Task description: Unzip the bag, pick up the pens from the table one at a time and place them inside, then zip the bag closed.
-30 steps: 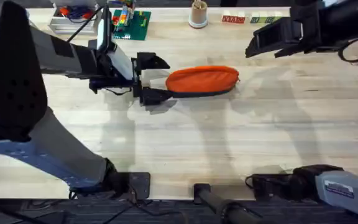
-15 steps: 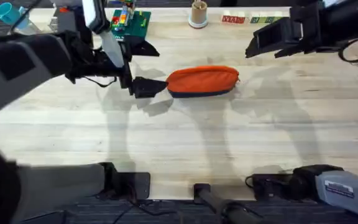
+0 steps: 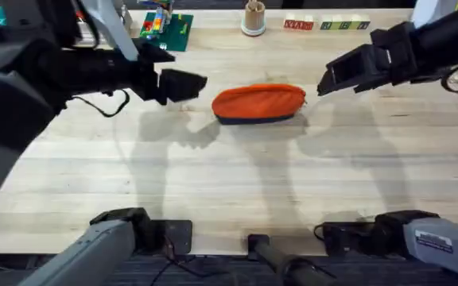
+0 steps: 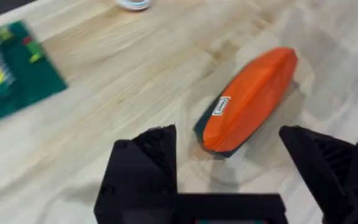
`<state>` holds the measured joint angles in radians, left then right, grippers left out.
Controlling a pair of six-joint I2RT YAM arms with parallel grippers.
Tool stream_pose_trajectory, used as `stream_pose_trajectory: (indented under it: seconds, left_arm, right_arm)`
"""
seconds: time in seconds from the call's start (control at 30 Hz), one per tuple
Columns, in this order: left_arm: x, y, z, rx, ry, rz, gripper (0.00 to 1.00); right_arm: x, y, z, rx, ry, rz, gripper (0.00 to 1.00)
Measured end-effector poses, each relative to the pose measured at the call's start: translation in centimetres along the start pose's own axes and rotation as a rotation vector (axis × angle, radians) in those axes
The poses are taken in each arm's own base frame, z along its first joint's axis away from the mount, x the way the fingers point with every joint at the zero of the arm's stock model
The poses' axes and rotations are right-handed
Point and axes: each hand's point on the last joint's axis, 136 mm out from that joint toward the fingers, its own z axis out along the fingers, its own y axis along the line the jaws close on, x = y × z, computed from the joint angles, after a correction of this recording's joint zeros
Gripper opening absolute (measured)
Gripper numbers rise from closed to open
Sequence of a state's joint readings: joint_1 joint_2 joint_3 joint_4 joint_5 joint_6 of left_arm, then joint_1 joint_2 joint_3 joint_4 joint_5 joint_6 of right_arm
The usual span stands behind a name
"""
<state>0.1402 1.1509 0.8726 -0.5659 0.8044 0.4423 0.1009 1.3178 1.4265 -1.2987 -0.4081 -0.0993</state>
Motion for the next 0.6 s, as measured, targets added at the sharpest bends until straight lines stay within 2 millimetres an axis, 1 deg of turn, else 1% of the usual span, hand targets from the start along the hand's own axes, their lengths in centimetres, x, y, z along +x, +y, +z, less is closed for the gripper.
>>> stream_pose_trajectory:
  seconds: [0.17, 0.3, 0.47, 0.6]
  left_arm:
    - [-0.9, 0.2, -2.1, -0.120, -0.026, -0.156, 0.995]
    - [-1.2, -0.3, -3.4, -0.167, -0.050, -0.203, 0.995]
    - [-1.4, -0.5, -4.2, -0.200, -0.064, -0.222, 0.995]
    - [-0.7, -0.6, -4.1, -0.201, -0.039, -0.257, 0.995]
  right_arm:
    - [0.0, 0.0, 0.0, 0.000, 0.001, -0.010, 0.997]
    - [0.1, 0.0, 0.0, -0.001, 0.006, -0.011, 0.997]
    - [0.2, 0.0, 0.0, -0.001, 0.008, -0.010, 0.997]
    - [0.2, 0.0, 0.0, -0.001, 0.008, -0.010, 0.996]
